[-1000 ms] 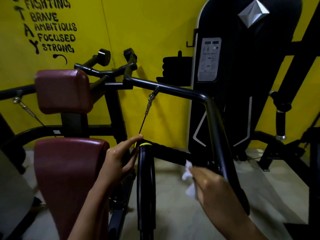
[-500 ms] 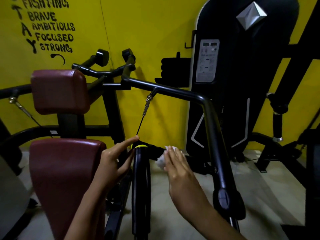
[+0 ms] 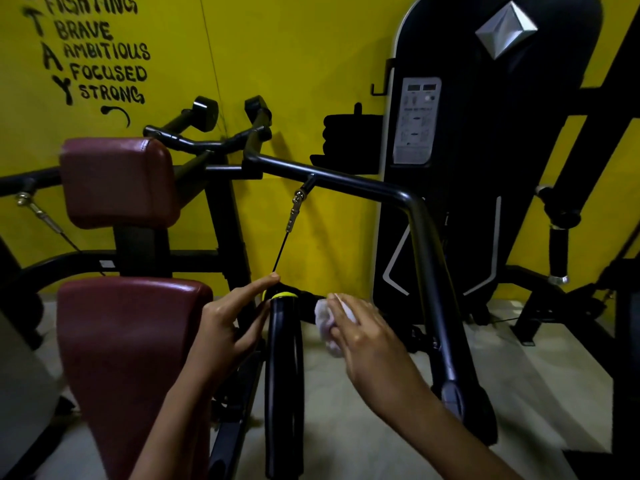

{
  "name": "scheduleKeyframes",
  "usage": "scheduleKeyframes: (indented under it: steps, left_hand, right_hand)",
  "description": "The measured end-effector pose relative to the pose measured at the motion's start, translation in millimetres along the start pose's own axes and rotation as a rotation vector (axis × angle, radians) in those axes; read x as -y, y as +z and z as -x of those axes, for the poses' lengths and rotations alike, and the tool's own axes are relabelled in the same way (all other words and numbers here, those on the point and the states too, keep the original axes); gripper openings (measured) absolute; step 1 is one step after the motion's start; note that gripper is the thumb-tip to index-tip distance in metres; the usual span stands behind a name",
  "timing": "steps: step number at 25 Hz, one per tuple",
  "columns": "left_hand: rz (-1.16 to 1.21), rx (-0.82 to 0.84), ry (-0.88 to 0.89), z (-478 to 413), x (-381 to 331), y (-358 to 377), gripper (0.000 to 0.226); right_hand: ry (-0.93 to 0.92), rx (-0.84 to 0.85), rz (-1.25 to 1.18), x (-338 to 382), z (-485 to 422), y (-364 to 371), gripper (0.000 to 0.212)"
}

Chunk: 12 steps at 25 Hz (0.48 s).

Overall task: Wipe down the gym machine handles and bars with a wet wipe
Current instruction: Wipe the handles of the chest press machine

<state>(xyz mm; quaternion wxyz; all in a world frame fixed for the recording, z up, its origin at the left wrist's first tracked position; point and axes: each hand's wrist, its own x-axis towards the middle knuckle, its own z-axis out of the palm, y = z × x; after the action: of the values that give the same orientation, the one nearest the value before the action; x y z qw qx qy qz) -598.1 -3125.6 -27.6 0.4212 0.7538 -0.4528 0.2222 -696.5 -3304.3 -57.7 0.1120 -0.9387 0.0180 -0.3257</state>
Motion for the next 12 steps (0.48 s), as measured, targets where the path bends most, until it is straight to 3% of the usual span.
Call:
scheduleKeyframes:
  steps: [2, 5, 6, 10, 12]
  left_hand:
    - [0.012, -0.001, -0.002, 0, 4, 1, 0.041]
    - [0.004, -0.005, 0.008, 1, 12, -1, 0.043]
    - [0.005, 0.002, 0.019, 2, 13, -1, 0.043]
    - [-0.076, -0.058, 0.058, 2, 10, -3, 0.05]
    - [-0.057, -0.09, 0.04, 4, 11, -5, 0.053]
  right_hand:
    - [0.029, -0.004, 0.105, -20, 15, -10, 0.033]
    - [0.058, 0.058, 0.23, -35, 15, -17, 0.048]
    - [0.019, 0.076, 0.249, -34, 7, -15, 0.043]
    - [-0.132, 0.088, 0.047, 12, -39, -8, 0.023]
    - [-0.092, 0.259, -0.162, 34, -66, -7, 0.02]
